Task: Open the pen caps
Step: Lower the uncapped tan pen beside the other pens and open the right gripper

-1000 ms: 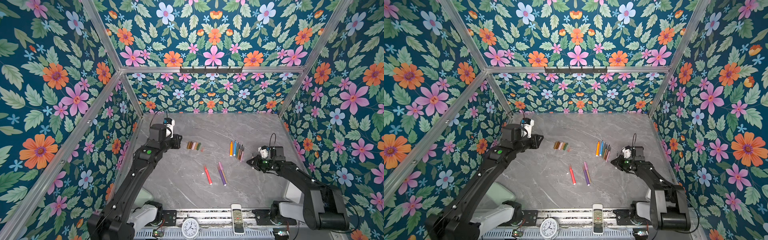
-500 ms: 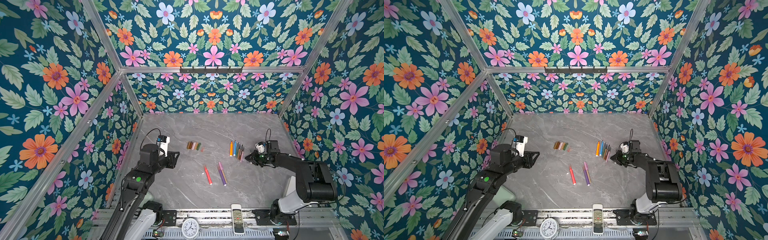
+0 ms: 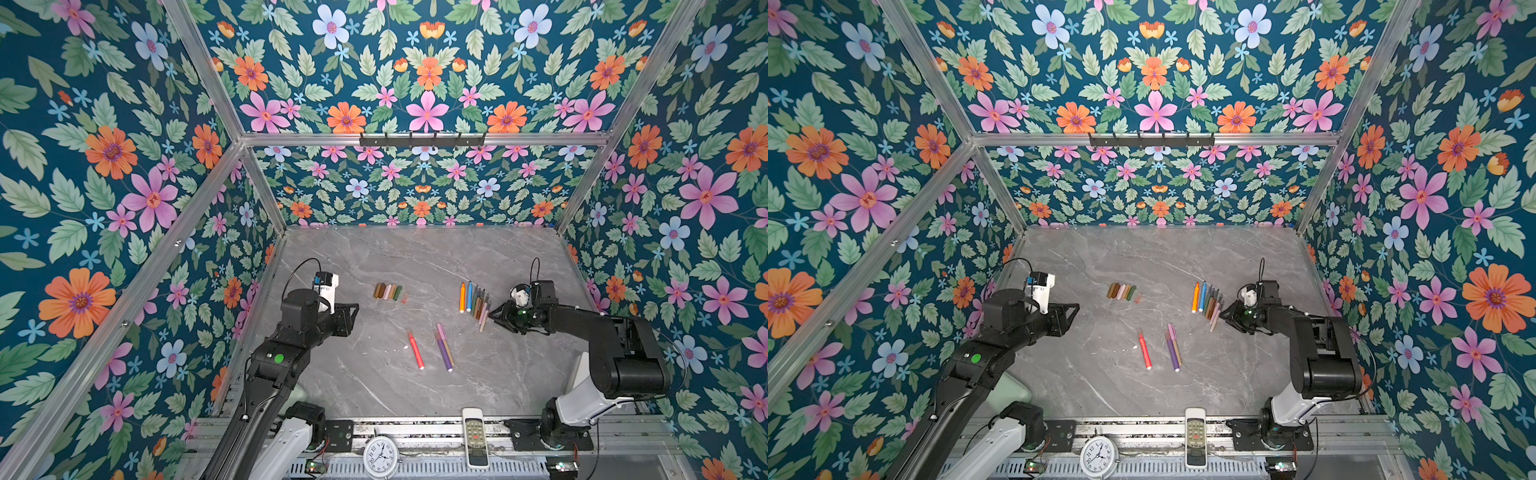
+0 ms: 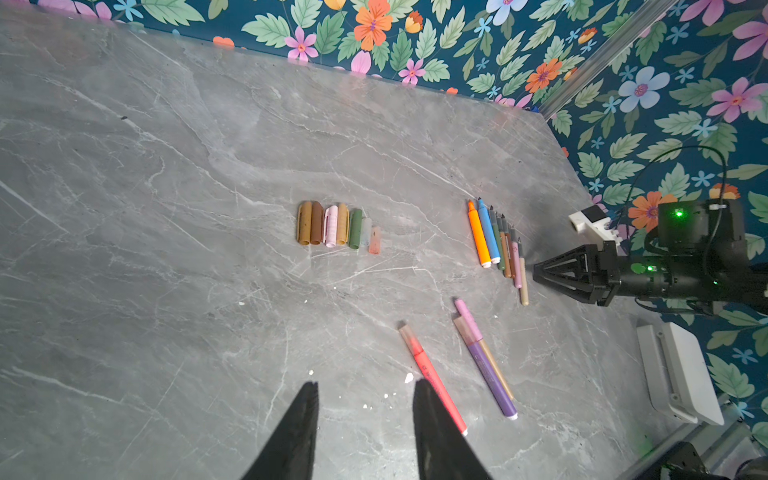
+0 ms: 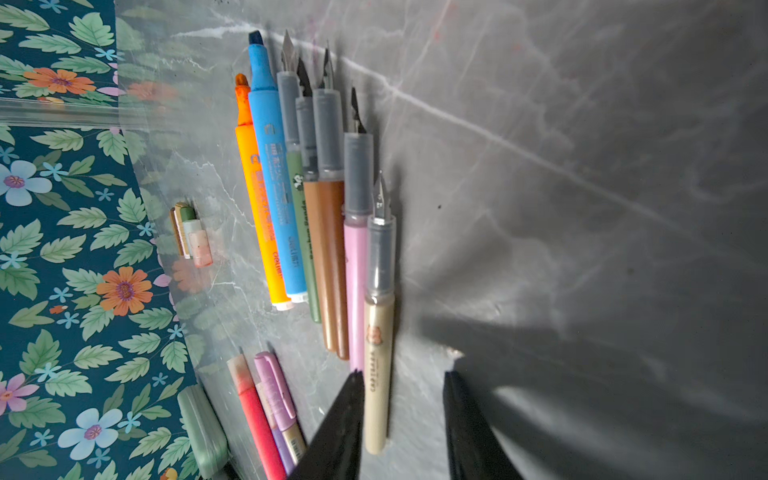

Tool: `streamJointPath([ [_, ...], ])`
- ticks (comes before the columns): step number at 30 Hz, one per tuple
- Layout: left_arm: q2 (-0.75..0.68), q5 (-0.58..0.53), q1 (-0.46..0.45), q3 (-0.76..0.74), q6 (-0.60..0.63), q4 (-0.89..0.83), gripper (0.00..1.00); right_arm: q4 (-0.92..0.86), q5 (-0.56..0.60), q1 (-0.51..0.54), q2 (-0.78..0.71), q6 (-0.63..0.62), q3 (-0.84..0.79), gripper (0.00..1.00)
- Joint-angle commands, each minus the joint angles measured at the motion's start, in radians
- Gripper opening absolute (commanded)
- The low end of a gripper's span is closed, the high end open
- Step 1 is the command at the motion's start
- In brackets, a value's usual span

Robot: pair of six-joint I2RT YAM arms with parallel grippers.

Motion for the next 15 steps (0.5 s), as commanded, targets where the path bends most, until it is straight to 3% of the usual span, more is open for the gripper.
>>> streamJointPath([
  [1,-0.003,-0.010,0.001,0.002,-0.003,0.026,0.41,0.017,-0.014,0.001,0.005,-0.014,0.001,0.34],
  [15,0.014,-0.020,0.001,0.001,-0.007,0.027,0.41,0.024,-0.019,0.001,-0.008,-0.016,-0.012,0.34],
])
